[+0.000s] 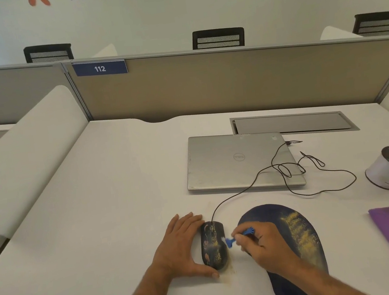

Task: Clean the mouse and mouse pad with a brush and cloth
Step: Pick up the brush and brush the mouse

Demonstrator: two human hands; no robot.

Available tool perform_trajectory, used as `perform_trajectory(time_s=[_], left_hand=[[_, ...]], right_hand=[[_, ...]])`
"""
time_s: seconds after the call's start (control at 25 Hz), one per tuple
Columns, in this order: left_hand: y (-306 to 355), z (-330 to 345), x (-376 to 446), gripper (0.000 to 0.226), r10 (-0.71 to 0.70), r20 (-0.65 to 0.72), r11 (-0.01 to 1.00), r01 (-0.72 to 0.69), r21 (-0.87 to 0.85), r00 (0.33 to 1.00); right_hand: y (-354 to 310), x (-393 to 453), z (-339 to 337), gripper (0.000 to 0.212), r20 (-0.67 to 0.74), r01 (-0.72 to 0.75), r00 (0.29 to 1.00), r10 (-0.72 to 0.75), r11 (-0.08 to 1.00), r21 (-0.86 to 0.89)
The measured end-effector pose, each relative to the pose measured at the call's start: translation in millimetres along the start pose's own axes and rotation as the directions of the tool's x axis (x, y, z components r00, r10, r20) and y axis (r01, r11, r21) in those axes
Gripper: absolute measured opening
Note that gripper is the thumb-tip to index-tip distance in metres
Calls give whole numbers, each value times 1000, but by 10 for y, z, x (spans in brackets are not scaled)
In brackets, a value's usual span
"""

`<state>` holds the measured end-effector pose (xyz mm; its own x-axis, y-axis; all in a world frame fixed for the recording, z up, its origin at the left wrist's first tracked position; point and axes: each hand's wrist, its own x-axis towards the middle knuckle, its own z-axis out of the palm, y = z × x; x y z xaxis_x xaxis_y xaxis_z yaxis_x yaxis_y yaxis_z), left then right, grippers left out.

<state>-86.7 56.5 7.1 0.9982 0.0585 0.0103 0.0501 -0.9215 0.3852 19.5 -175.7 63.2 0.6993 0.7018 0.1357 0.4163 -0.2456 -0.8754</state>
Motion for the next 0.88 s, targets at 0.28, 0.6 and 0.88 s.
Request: perform_trajectory(time_s=[0.28, 0.6, 0.88], left_hand=[[6, -1, -1, 130, -8, 8, 1000, 8, 5, 1000], [22, -12, -4, 129, 7, -12, 1000, -7, -14, 1000], [15, -8, -3, 128, 10, -31, 1000, -11, -11, 999]], right_hand=[[24, -119, 41, 16, -57, 95, 994, -92, 995, 42], [42, -186, 78, 15, 25, 112, 993, -111, 993, -25], [-73, 16, 41, 8, -104, -3, 994, 12, 996, 84]])
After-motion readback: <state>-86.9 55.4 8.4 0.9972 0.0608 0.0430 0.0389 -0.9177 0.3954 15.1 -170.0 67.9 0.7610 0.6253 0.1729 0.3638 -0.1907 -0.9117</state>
